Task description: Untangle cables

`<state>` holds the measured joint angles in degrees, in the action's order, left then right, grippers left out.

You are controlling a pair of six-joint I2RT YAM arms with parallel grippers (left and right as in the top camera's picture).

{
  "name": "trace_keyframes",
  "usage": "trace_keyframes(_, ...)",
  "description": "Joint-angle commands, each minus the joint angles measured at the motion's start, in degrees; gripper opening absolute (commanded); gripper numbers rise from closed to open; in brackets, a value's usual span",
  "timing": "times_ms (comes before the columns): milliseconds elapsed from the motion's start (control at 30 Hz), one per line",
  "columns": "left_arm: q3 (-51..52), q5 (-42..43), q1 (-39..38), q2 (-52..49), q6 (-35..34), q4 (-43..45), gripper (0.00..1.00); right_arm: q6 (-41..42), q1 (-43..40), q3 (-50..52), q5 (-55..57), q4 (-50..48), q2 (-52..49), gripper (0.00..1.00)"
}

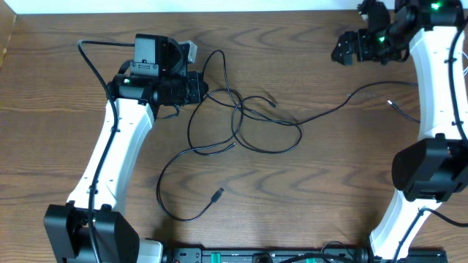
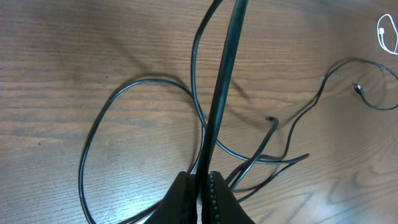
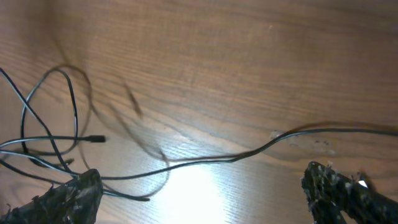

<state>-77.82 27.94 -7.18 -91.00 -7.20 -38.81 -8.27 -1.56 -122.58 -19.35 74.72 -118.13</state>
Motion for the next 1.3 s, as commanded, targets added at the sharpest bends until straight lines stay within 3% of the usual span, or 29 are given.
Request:
trace_keyframes(0, -1.05, -0.15, -0.02, 0.02, 1.01, 0.04, 0.08, -0.07, 1.44, 2.08, 0.74, -0.15, -0.11, 0.99)
trace_keyframes(500, -1.01, -0.13, -0.02, 0.02, 0.96, 0.33, 0.07, 0.50, 5.77, 13.29, 0.57, -4.72, -0.11, 0.99)
trace_keyframes(1267, -0.61, -0.13, -0.02, 0.02, 0.96, 0.55, 0.07, 0.50, 6.16, 13.68, 0.31, -6.10, -0.11, 0.99)
